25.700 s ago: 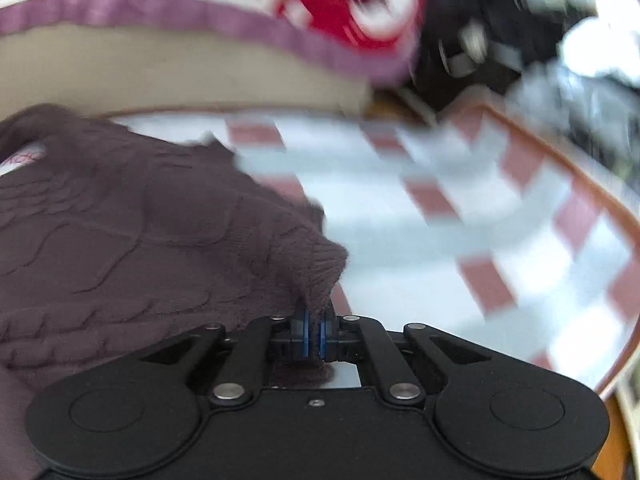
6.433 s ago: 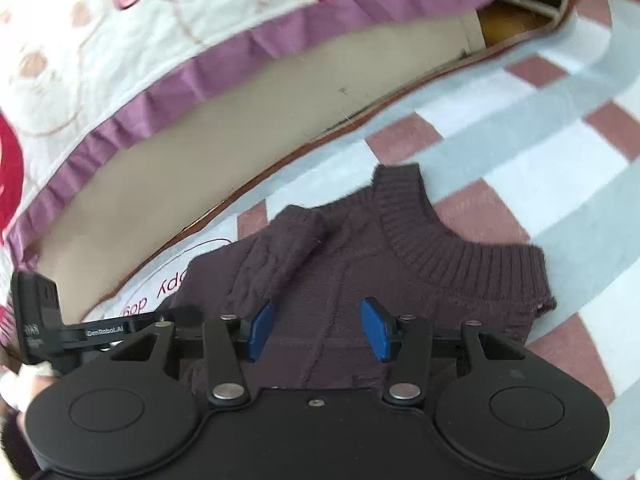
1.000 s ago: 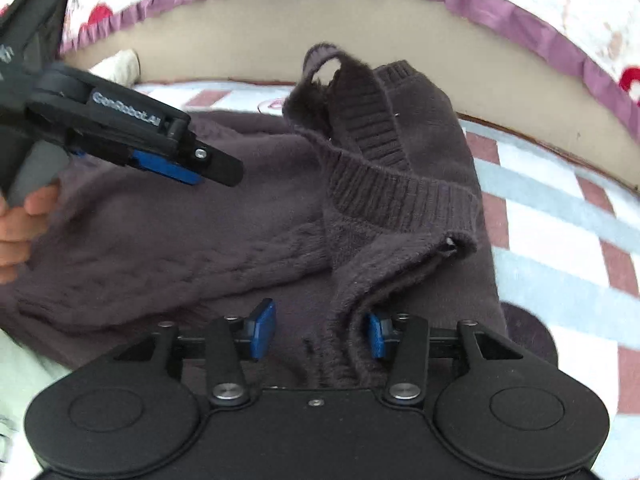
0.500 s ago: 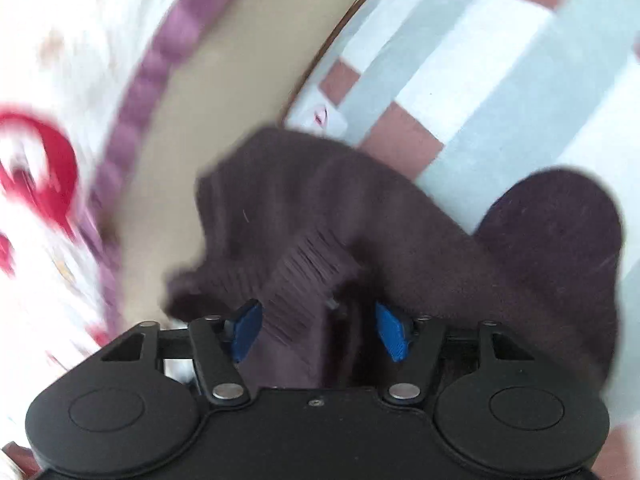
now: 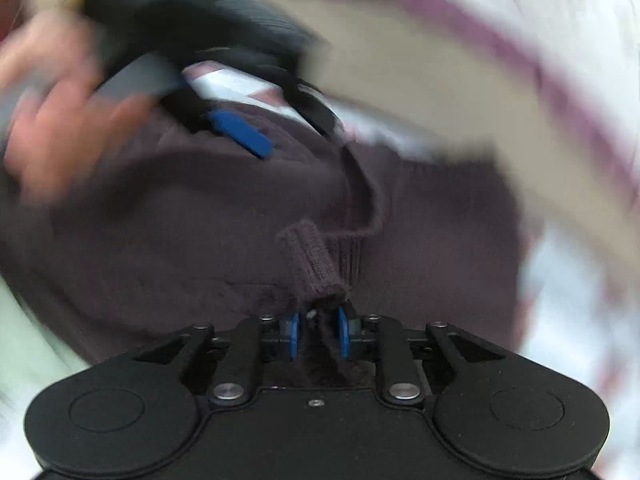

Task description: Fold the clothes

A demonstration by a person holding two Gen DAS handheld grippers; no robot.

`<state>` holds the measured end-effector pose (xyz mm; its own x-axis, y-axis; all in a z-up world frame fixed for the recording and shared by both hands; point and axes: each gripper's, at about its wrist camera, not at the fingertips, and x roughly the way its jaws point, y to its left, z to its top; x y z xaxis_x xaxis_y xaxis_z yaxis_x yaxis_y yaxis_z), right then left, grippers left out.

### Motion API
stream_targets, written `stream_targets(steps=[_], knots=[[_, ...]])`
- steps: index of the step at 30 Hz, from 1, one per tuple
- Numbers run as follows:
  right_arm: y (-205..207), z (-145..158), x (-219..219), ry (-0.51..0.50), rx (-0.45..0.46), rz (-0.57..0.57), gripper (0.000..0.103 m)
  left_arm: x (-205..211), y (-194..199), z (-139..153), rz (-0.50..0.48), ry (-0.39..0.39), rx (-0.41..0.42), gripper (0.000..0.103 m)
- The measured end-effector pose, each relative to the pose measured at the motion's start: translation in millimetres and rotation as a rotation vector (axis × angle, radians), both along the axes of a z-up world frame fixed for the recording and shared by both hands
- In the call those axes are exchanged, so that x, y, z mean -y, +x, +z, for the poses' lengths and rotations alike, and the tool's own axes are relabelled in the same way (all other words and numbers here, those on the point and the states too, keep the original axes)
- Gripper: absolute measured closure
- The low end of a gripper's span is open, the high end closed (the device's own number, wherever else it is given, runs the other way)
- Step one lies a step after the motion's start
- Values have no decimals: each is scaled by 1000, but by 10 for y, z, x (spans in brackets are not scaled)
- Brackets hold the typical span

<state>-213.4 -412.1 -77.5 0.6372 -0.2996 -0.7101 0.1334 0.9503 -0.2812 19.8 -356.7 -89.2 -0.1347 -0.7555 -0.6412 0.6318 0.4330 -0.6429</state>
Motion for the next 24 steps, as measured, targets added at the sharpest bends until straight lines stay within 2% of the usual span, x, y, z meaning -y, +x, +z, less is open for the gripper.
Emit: stream_targets(steps=[2,5,6,9,11,13,14,15,16,17,19,20,21,24], knots=[[-147,70,-108,-46,47,28,60,37,-42,0,-28,17,27,35],[-399,226,105,84,71,-103,47,174,-116,13,-71,42,92,27],[-494,251,202,116,69,-151,45,258,-153,10,-97,58,106,24],[-778,316,483,205,55,-295,45,440,-287,6,-172,97,174,24],[-950,270,580,201,6,-370,45,474,-399,-2,-208,93,245,24],[-1132,207,591,170,-25,-412,45,465,-495,-40,-250,80,290,40],[-1162,157,560,140,-46,-410,45,463,-537,-65,-266,80,294,63],[-1178,106,527,104,-68,-407,44,458,-571,-95,-271,87,283,74],[-1147,59,490,53,-88,-402,44,449,-600,-110,-260,99,283,78],[-1113,42,469,12,-96,-398,44,438,-630,-112,-246,112,297,88],[-1055,11,437,-53,-106,-395,51,404,-661,-45,-232,117,357,93],[-1071,-1,464,-27,-90,-414,58,386,-672,-2,-227,116,391,94],[-1087,-13,492,0,-74,-434,70,369,-678,30,-223,127,422,96],[-1170,-58,594,56,-59,-490,77,336,-668,-14,-210,199,471,97]])
